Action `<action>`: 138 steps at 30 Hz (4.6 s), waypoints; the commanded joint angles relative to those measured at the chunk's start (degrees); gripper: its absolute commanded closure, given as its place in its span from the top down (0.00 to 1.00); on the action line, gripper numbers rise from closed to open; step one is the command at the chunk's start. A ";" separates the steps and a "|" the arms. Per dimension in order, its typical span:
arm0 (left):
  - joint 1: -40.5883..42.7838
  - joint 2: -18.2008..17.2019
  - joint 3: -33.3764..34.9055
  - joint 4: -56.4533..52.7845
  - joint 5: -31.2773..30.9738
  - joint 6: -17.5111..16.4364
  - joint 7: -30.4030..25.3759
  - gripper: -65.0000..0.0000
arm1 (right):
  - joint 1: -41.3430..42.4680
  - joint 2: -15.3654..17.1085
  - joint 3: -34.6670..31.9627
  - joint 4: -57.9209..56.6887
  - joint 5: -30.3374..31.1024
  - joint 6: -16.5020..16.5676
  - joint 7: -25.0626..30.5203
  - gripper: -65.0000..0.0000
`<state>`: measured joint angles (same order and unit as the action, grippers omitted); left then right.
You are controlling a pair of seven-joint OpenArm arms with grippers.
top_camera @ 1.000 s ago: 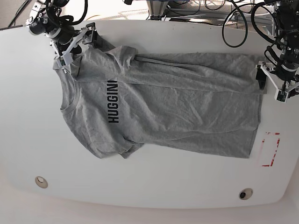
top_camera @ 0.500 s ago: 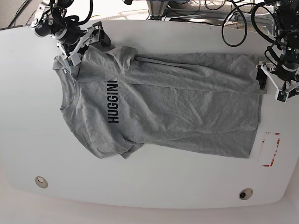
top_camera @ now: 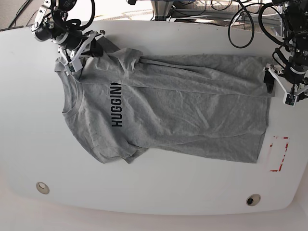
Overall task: Layout the t-shirt on the table in an organized manner, then fold the t-shirt properly
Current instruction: 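Move the right gripper down toward the shirt's sleeve corner, then grasp the sleeve hem with the right gripper and pull it outward, then grasp the shirt's hem corner with the left gripper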
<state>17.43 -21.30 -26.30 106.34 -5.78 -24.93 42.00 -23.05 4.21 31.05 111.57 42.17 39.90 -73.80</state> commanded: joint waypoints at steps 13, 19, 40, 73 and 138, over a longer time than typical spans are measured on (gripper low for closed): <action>-0.33 -0.90 -0.46 0.95 0.11 0.36 -1.08 0.84 | 10.43 0.76 -0.59 1.79 0.95 0.10 -0.53 0.00; -0.24 -1.07 -0.46 1.04 0.29 0.36 -1.08 0.84 | 16.76 1.99 -0.50 1.44 0.68 0.10 -2.02 0.00; -0.07 -1.07 -0.55 1.04 0.37 0.36 -1.08 0.84 | 32.85 5.77 -0.50 -16.23 0.60 0.10 -1.85 0.01; 3.62 -0.81 -0.29 3.33 -0.15 -3.25 -6.61 0.84 | 16.85 21.42 -1.38 -7.26 0.60 0.10 5.45 0.82; 10.39 4.11 -3.89 -4.76 -8.94 -10.02 -7.23 0.76 | 13.95 15.27 1.61 -24.40 -24.11 0.10 22.68 0.07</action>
<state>28.01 -16.40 -29.74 102.78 -14.28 -35.20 35.79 -9.43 18.57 32.53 86.46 18.22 40.07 -51.20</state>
